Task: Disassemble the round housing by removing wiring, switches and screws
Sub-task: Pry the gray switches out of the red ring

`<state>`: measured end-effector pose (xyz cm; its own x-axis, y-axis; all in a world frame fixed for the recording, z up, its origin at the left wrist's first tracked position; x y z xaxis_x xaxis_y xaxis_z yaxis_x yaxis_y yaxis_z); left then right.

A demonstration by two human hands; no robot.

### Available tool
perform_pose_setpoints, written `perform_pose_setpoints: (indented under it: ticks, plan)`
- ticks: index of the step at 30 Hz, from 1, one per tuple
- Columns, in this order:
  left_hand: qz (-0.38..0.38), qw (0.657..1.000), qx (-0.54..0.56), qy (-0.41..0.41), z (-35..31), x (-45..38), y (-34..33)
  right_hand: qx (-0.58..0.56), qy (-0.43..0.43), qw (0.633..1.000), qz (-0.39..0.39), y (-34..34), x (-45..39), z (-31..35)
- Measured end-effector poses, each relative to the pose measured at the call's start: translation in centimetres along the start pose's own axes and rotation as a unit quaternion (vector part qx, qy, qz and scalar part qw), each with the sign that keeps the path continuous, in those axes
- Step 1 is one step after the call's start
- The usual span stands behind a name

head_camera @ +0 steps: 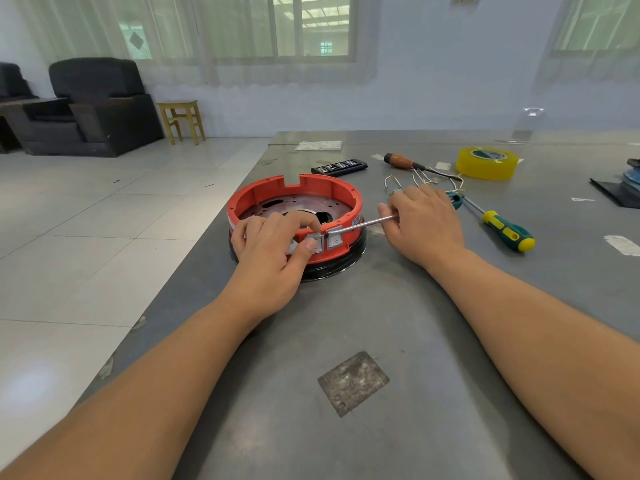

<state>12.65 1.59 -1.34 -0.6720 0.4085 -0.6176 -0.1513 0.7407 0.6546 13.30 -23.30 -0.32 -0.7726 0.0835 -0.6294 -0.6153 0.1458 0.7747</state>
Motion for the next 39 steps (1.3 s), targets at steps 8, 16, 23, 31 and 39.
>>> perform_pose_setpoints:
  ticks: [8, 16, 23, 31, 39]
  plan:
    - [-0.019, 1.000, 0.017, -0.010, -0.1, 0.3, 0.8, -0.013, 0.023, 0.999, -0.034, 2.4, 2.5, -0.7]
    - [-0.018, 1.000, 0.017, -0.011, 0.3, 0.1, 0.9, -0.015, -0.015, 0.999, 0.045, 3.1, 6.6, -1.7]
    - [-0.021, 0.999, 0.024, -0.010, 0.4, 0.0, 1.0, 0.012, -0.041, 0.994, 0.100, 3.6, 8.0, -1.0]
    - [-0.010, 1.000, 0.018, 0.004, 0.7, -0.1, 0.9, 0.040, -0.050, 0.991, 0.115, 4.1, 8.9, 0.8]
    - [-0.002, 1.000, 0.024, 0.012, 0.8, -0.2, 0.9, 0.035, -0.057, 0.989, 0.135, 4.4, 9.1, 0.6]
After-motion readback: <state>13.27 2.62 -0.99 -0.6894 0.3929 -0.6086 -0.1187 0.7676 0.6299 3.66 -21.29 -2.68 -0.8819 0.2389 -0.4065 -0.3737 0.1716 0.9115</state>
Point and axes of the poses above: each hand's wrist, its own x-axis away from the middle knuckle, its own y-axis out of the back of the hand, z = x × y, the point moved 7 cm from there along -x, towards the middle knuckle, and after that the axes turned 2 degrees about -y, right-handed, at the moved point
